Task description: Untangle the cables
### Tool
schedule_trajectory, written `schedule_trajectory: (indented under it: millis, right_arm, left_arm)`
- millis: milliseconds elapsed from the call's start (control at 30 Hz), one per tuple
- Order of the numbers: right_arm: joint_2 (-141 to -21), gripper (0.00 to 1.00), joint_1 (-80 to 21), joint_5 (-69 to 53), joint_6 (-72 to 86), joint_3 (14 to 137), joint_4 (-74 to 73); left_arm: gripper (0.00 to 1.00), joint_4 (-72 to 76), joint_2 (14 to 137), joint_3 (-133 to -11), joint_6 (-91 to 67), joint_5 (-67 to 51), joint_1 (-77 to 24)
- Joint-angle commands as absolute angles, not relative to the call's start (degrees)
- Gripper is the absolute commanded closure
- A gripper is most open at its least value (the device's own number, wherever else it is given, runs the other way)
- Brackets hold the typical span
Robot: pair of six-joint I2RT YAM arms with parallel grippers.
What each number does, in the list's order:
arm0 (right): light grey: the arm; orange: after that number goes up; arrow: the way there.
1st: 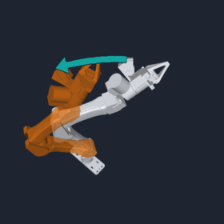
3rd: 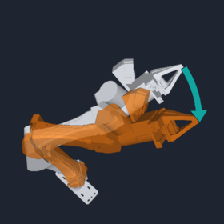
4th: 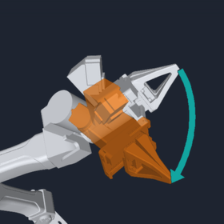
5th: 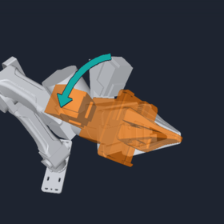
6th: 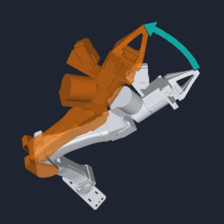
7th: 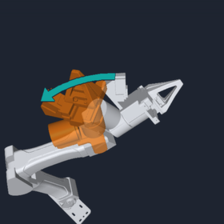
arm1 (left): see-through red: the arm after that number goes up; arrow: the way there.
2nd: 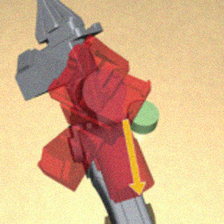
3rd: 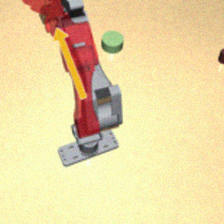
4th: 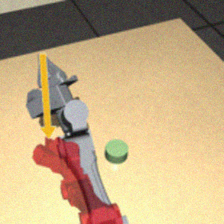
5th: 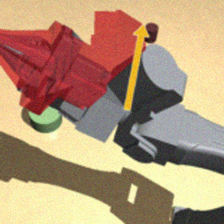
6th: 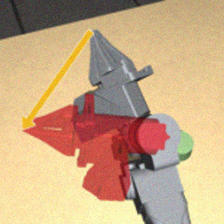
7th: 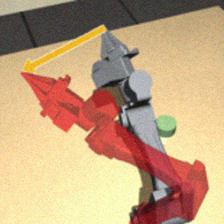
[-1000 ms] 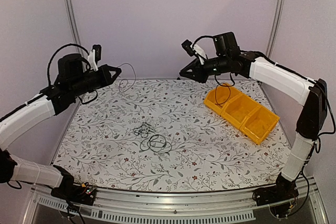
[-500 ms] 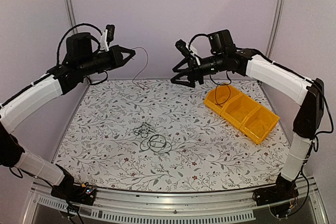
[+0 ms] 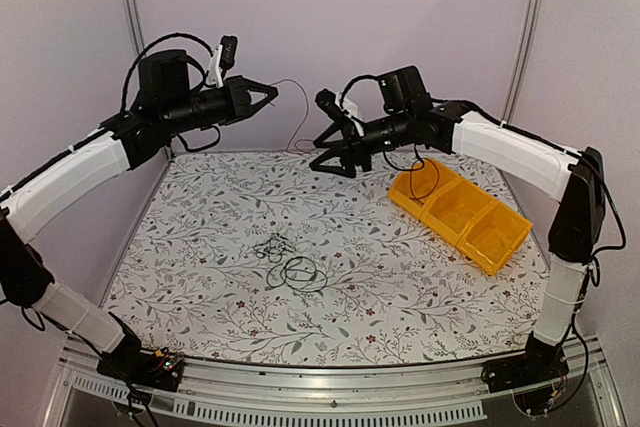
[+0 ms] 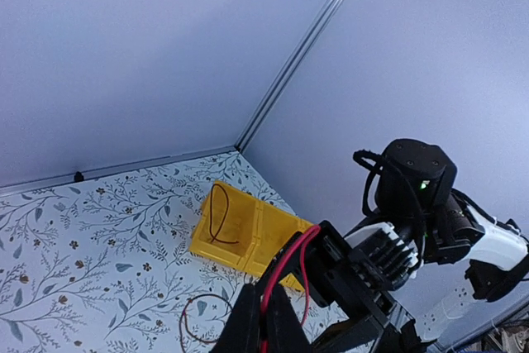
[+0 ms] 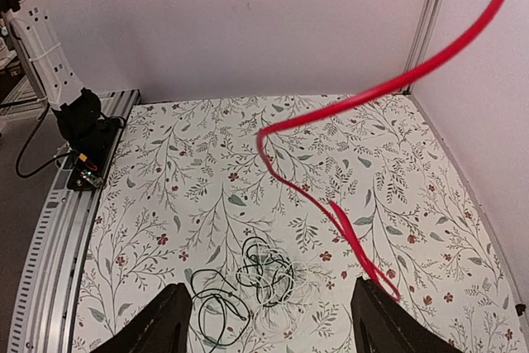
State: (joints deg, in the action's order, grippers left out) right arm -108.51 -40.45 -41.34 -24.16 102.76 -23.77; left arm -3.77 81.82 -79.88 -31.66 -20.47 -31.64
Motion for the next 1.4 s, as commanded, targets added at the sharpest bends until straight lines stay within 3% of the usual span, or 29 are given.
schedule_trajectory:
  millis: [0,367,467,567,667,867,1067,1233,1367]
  right_arm:
    - [-109.52,0.30,-40.50,-35.54,-22.78,104.51,-20.68]
    - [-109.85,0.38,-40.52,-28.63,-24.87,104.82,-20.73]
    - [-110.12,0.57,-40.52,-28.63,-25.01,104.68,-20.65]
    - [-110.13,0.90,-40.52,-28.59,-24.05,104.46,-20.33]
    - [-110.04,0.99,-40.51,-27.32,-23.22,104.41,-19.89]
    - [-108.26,1.00,-37.97,-27.03,-19.06,103.46,-19.16]
    - [-105.03,1.00,-27.13,-28.67,-10.92,98.74,-17.81]
    - [-104.16,1.00,-19.68,-26.59,-5.88,96.07,-16.93]
    - [-104.39,1.00,-18.27,-25.01,-7.12,95.76,-17.09]
  left_arm:
    - [1.00,-3.25,83.19,-82.37,-32.33,-22.15,-32.80]
    - [1.00,-2.25,84.08,-82.53,-32.77,-22.69,-33.20]
    - [1.00,-1.75,84.36,-82.53,-33.11,-22.84,-33.18]
    - [1.00,-1.62,84.46,-82.62,-33.05,-22.69,-33.14]
    - [1.00,-1.88,84.36,-82.53,-32.71,-22.32,-33.16]
    - [1.00,-6.50,81.64,-79.18,-30.75,-15.78,-32.05]
    - [1.00,-12.36,70.11,-66.85,-30.48,-5.53,-23.56]
    - [1.00,-12.81,63.69,-59.55,-32.43,-3.88,-16.62]
    - [1.00,-6.19,64.04,-56.07,-36.58,-7.13,-16.47]
